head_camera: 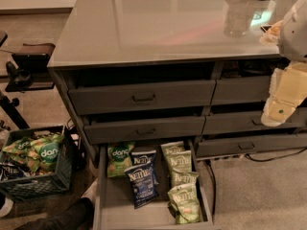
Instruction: Pick blue chip bag from bottom drawer and place on counter
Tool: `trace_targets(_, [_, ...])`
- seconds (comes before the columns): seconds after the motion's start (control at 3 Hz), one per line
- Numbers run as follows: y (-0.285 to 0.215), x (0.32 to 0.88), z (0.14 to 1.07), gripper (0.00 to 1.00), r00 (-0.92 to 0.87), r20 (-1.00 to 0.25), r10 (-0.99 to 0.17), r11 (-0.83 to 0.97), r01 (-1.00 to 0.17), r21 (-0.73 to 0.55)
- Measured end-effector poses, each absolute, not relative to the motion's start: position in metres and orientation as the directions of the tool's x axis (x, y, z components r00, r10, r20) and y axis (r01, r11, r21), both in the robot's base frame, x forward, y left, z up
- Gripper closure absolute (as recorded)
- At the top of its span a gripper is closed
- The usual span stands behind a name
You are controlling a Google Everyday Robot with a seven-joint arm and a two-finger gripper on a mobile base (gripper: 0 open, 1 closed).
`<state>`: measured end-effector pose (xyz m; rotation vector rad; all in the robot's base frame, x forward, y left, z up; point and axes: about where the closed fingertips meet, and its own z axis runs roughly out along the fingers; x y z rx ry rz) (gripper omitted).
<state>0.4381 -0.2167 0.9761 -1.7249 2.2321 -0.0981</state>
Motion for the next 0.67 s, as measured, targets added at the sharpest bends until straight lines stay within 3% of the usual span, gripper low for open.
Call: trace_targets(0.67, [-0.213, 0.435, 0.956, 0.0, -0.226, -0.248, -0.942, 0.279, -0.938, -0.207])
